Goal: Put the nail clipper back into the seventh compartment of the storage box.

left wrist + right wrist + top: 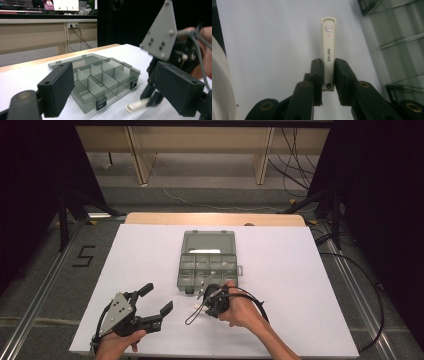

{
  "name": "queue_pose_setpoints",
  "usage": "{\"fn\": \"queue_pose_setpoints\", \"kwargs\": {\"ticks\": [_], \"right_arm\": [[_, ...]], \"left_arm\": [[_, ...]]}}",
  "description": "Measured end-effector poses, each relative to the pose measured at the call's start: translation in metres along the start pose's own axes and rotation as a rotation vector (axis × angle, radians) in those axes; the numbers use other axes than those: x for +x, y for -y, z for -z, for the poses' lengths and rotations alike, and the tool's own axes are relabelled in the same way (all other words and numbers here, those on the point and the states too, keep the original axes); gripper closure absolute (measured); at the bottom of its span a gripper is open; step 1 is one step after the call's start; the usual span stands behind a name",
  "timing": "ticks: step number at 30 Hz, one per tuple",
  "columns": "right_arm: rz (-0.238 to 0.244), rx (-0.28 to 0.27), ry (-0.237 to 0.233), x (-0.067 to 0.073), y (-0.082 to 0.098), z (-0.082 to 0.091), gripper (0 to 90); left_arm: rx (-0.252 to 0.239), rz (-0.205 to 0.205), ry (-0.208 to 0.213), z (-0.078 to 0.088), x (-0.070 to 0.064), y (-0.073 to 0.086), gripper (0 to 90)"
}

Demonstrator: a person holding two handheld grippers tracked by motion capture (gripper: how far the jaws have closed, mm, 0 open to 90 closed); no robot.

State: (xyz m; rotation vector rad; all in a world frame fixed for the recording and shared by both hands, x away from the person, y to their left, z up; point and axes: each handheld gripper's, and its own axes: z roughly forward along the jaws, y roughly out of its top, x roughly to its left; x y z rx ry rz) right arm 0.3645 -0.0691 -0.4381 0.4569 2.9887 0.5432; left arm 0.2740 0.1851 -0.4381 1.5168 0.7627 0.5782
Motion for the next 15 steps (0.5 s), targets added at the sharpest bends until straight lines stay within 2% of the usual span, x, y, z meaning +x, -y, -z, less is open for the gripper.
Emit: {"fn": "queue_pose_setpoints", "kwargs": {"ticks": [3, 4, 5, 8, 15], "right_arm": [[-0.015, -0.044, 0.02, -0.007, 0.0, 0.011, 77.7], [-0.015, -0.044, 0.02, -0.007, 0.0, 0.011, 77.7], [-0.038, -0.081, 0.037, -0.013, 0.0, 0.017, 77.7], [-0.055, -0.12, 0.068, -0.021, 0.002, 0.023, 77.6], [-0.078, -0.156, 0.093, -0.029, 0.005, 0.025, 77.6]], "left_arm": [[-0.002, 0.003, -0.001, 0.0, 0.0, 0.0, 15.7], [-0.002, 0.003, -0.001, 0.0, 0.0, 0.0, 15.7], [-0.003, 0.004, 0.0, 0.0, 0.0, 0.0, 15.7], [-0.003, 0.002, -0.001, 0.0, 0.0, 0.0, 15.7], [-0.001, 0.002, -0.001, 0.0, 0.0, 0.0, 15.7]]}}
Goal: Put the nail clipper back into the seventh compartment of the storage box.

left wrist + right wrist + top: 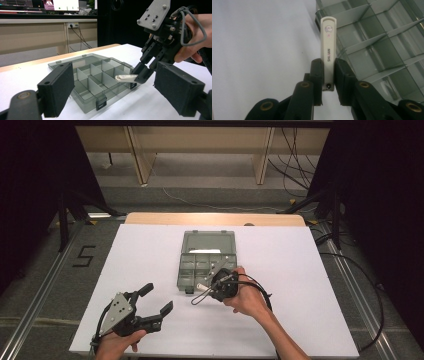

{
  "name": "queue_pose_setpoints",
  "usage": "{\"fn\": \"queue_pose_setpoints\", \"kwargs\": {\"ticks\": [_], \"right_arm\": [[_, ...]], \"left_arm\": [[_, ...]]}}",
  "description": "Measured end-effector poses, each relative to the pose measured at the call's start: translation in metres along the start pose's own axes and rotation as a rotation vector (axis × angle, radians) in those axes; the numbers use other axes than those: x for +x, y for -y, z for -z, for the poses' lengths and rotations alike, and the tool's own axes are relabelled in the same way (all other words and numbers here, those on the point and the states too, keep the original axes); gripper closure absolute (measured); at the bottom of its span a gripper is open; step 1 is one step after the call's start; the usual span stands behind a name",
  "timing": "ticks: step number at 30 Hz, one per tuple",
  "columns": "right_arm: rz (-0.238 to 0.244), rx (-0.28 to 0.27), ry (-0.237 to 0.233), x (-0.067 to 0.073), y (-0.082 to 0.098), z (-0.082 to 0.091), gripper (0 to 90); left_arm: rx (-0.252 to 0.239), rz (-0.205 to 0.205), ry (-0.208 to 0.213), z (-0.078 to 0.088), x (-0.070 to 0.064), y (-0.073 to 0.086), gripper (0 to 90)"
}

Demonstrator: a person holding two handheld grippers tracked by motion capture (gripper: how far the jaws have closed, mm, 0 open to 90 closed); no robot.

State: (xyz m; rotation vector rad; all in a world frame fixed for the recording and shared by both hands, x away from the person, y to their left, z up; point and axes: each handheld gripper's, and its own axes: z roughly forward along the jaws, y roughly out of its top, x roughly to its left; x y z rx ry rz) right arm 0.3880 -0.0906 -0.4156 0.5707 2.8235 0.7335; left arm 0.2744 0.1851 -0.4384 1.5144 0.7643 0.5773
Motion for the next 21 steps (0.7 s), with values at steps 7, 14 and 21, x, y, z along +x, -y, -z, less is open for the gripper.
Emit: {"fn": "queue_pose_setpoints", "kwargs": {"ticks": [7, 14, 21], "right_arm": [[-0.029, -0.025, 0.028, -0.009, 0.002, 0.001, 77.6], [-0.057, -0.064, 0.064, -0.016, 0.002, 0.0, 77.7], [-0.08, -0.069, 0.089, -0.019, 0.0, -0.001, 77.6]], "left_arm": [[-0.001, 0.0, 0.0, 0.0, 0.0, 0.0, 15.7], [-0.001, 0.006, 0.004, -0.001, 0.0, 0.0, 15.7], [-0.003, 0.005, 0.0, -0.001, 0.001, 0.0, 15.7]]}}
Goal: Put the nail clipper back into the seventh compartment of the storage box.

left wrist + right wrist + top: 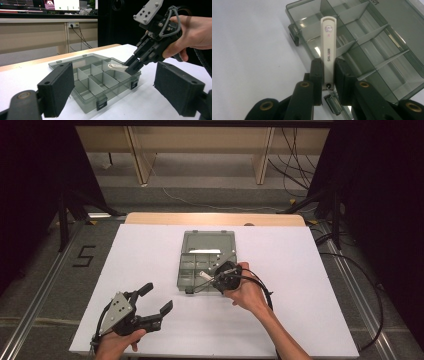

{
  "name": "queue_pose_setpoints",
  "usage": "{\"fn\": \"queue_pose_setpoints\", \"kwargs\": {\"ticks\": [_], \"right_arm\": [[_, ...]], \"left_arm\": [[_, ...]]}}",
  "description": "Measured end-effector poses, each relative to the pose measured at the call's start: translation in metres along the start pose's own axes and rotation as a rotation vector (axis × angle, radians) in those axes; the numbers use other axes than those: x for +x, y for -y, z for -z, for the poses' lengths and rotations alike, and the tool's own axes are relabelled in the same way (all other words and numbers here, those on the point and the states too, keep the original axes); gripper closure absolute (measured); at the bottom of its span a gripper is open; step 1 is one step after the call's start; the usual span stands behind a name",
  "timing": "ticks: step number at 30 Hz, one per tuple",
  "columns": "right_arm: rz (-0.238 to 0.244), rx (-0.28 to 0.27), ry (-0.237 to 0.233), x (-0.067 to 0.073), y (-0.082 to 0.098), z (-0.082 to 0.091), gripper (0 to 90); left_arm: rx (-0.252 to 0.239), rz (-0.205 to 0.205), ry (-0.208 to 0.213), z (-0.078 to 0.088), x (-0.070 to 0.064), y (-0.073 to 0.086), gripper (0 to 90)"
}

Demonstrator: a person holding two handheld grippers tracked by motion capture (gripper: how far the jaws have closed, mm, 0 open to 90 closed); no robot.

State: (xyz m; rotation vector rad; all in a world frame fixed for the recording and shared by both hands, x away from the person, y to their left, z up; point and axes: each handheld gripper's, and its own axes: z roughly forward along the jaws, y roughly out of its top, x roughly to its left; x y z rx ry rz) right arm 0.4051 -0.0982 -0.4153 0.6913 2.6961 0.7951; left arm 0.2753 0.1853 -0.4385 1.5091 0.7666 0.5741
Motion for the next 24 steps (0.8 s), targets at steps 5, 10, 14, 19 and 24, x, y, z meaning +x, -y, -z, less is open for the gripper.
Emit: {"fn": "queue_pose_setpoints", "kwargs": {"ticks": [5, 10, 14, 19, 24], "right_arm": [[-0.017, -0.016, 0.017, -0.004, 0.0, -0.004, 77.7], [-0.037, -0.017, 0.022, -0.008, 0.001, -0.008, 77.6], [-0.045, -0.023, 0.024, -0.009, 0.0, -0.009, 77.6], [-0.045, -0.022, 0.033, -0.01, 0.001, -0.015, 77.6], [-0.064, -0.015, 0.025, -0.012, 0.001, -0.017, 77.6]], "left_arm": [[0.002, 0.001, 0.005, 0.0, -0.001, 0.0, 15.7], [0.002, 0.002, 0.005, 0.0, -0.001, 0.0, 15.7], [0.002, 0.002, 0.0, 0.0, 0.0, 0.0, 15.7], [0.002, 0.001, 0.005, 0.0, -0.001, 0.0, 15.7], [0.0, -0.004, 0.003, 0.0, 0.0, 0.0, 15.7]]}}
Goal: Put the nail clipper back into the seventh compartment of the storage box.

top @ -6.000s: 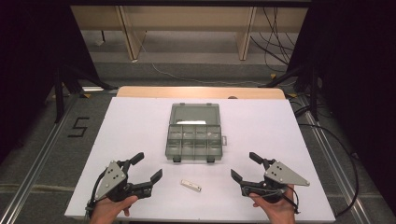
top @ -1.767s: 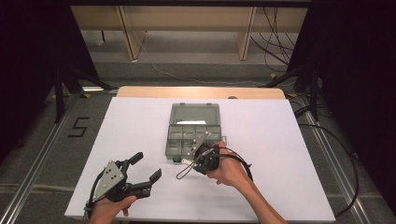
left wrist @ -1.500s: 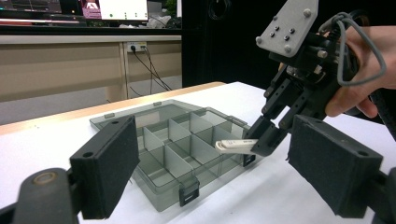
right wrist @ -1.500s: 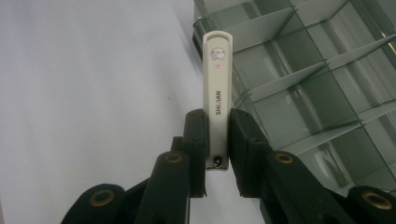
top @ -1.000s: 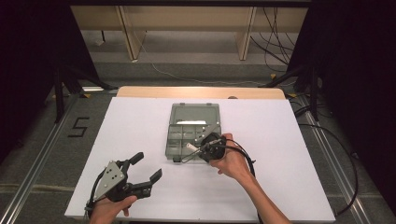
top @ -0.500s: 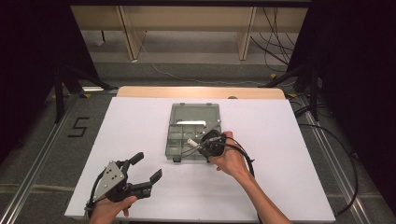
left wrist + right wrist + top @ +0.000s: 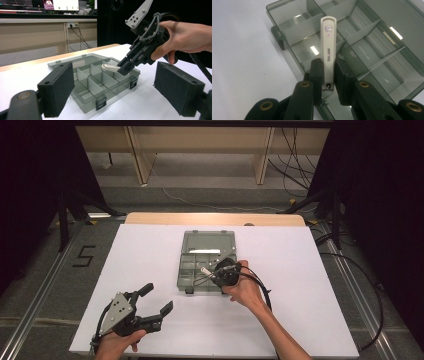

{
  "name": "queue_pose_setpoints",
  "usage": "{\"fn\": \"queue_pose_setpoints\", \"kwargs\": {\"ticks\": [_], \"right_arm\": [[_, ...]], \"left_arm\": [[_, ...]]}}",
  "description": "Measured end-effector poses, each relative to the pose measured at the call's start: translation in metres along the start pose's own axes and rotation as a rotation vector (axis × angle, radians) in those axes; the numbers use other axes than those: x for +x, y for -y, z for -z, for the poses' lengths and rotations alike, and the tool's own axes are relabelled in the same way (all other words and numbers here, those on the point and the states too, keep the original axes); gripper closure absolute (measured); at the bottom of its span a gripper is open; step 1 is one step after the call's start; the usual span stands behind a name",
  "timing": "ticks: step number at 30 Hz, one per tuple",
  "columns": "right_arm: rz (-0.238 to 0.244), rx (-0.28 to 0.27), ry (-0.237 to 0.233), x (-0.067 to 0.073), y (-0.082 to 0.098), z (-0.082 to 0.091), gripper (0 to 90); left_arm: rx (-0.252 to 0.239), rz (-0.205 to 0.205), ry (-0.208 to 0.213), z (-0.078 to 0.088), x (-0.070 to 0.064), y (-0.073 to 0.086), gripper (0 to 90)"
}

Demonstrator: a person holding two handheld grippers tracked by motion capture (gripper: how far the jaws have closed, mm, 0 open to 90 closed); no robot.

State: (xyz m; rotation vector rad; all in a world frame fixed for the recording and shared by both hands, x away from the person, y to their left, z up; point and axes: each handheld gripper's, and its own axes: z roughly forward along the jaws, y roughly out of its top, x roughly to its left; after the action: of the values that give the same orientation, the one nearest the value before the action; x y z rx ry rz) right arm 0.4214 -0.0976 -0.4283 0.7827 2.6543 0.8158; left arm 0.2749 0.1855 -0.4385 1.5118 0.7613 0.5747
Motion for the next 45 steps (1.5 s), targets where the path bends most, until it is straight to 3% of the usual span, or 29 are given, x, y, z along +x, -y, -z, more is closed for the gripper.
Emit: {"fn": "queue_pose_setpoints", "kwargs": {"ticks": [8, 13, 16, 23, 25, 26, 27, 30, 35, 36, 38, 39, 45], "right_arm": [[0.001, -0.002, 0.011, -0.004, 0.003, -0.001, 77.6], [-0.034, -0.003, 0.001, -0.006, 0.005, -0.004, 77.3], [-0.057, -0.009, 0.019, -0.007, 0.005, -0.005, 62.2], [-0.044, -0.037, 0.038, -0.002, 0.005, 0.006, 47.1], [-0.026, -0.046, 0.046, -0.003, 0.006, 0.008, 44.4], [-0.043, -0.055, 0.05, -0.001, 0.005, 0.01, 44.1], [-0.043, -0.05, 0.032, -0.002, 0.005, 0.013, 43.6], [-0.034, -0.079, 0.04, -0.001, 0.005, 0.014, 41.8], [-0.024, -0.078, 0.024, 0.002, 0.003, 0.018, 38.5], [-0.008, -0.102, 0.042, 0.001, 0.004, 0.017, 38.0], [-0.02, -0.089, 0.021, 0.003, 0.003, 0.02, 36.0], [-0.013, -0.109, 0.034, 0.003, 0.003, 0.019, 35.2], [-0.006, -0.108, 0.033, 0.006, 0.003, 0.024, 30.6]], "left_arm": [[0.001, 0.001, 0.0, 0.0, 0.0, 0.0, 15.7], [-0.008, -0.002, 0.006, 0.0, 0.0, 0.0, 15.7], [-0.001, 0.005, -0.002, 0.001, 0.0, 0.0, 15.7], [-0.001, 0.003, 0.001, 0.0, 0.0, 0.0, 15.7], [0.0, 0.0, 0.002, 0.0, 0.0, 0.0, 15.7], [0.0, -0.001, 0.002, 0.0, 0.0, 0.0, 15.7], [0.0, -0.001, 0.001, 0.0, 0.0, 0.0, 15.7], [-0.001, -0.001, 0.002, 0.001, 0.0, -0.001, 15.7], [0.003, 0.0, 0.001, 0.0, -0.001, 0.0, 15.7], [-0.006, 0.001, 0.006, 0.0, -0.001, 0.0, 15.7], [-0.007, 0.003, 0.006, 0.0, -0.001, 0.0, 15.7], [-0.008, 0.003, 0.006, 0.0, 0.0, 0.0, 15.7], [0.003, -0.001, -0.001, 0.0, -0.001, 0.0, 15.7]]}}
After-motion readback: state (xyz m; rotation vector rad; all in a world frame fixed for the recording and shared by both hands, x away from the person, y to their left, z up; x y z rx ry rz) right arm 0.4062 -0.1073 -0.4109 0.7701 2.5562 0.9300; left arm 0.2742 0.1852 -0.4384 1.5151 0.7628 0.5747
